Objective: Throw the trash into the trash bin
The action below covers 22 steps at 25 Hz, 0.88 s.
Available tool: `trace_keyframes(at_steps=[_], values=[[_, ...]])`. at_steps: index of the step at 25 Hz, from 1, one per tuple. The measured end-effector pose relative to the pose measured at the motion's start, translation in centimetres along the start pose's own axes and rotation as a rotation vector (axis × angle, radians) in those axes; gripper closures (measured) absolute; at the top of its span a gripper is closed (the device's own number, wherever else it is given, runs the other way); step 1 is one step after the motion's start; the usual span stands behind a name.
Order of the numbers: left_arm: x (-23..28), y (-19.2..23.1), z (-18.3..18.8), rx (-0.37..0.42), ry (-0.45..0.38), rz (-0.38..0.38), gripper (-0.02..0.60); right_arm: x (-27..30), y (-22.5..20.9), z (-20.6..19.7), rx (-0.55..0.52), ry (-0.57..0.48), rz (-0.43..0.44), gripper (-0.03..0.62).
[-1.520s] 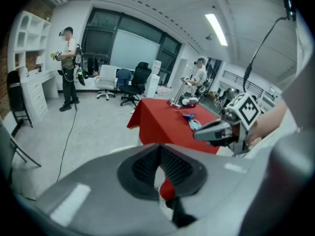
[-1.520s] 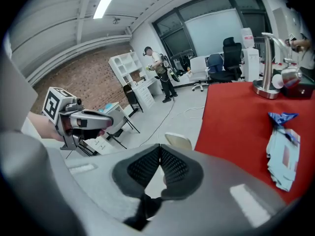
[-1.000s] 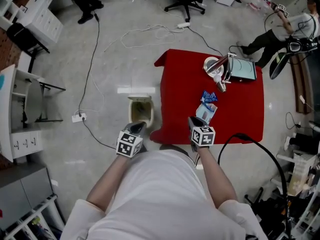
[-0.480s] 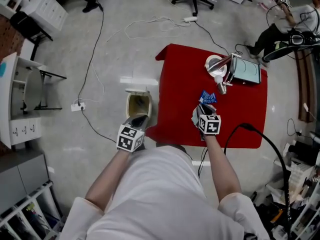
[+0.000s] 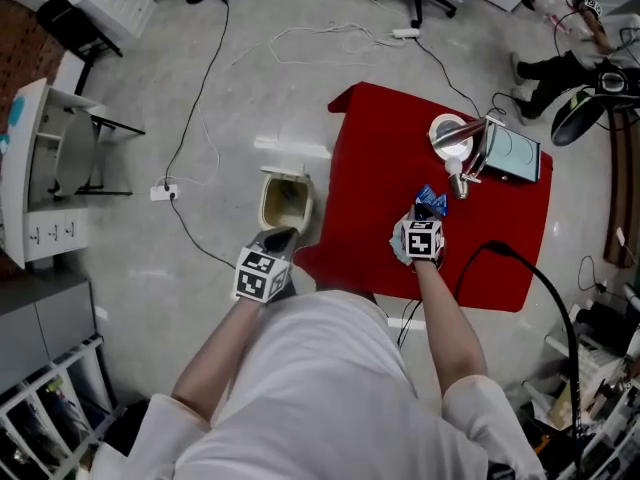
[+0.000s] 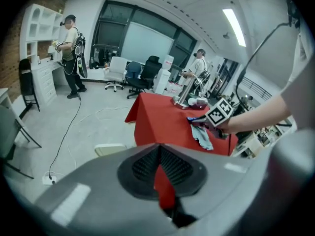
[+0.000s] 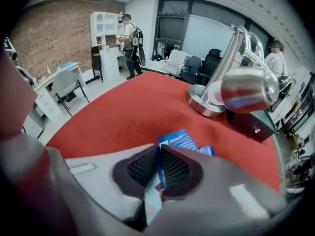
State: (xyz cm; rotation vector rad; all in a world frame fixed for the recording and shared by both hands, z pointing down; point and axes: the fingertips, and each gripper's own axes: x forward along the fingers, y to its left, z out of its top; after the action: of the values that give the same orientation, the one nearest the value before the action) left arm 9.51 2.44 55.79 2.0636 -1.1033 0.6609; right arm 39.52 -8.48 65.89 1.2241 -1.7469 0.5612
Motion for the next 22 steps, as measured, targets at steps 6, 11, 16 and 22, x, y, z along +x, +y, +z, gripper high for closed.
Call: trace_keyframes(at_steps=[6,11,16,22], values=[[-0.4,0.6,-0.8,-0.007,-0.001,0.002,0.577,-1.4,-0.2,1.3,0.021,-0.08,-0.017,0.592],[-1.2,1.1,-1.0,-0.002,-0.015,-0.007,0.577,-3.4,1.3,2.6,0.02,-0.144,-0.005,0.592],[-2.6,2.1,-1.6,-0.008,-0.032,-0.009,0.577,-4.8,4.4,3.6,-0.006,-0.173,0.023,0.592],[-4.6,4.2,-2.8,-0.026,-0.042,-0.006,0.577,-5.7,10.9,5.7,-0.054,-0.212,0.12,0.592]])
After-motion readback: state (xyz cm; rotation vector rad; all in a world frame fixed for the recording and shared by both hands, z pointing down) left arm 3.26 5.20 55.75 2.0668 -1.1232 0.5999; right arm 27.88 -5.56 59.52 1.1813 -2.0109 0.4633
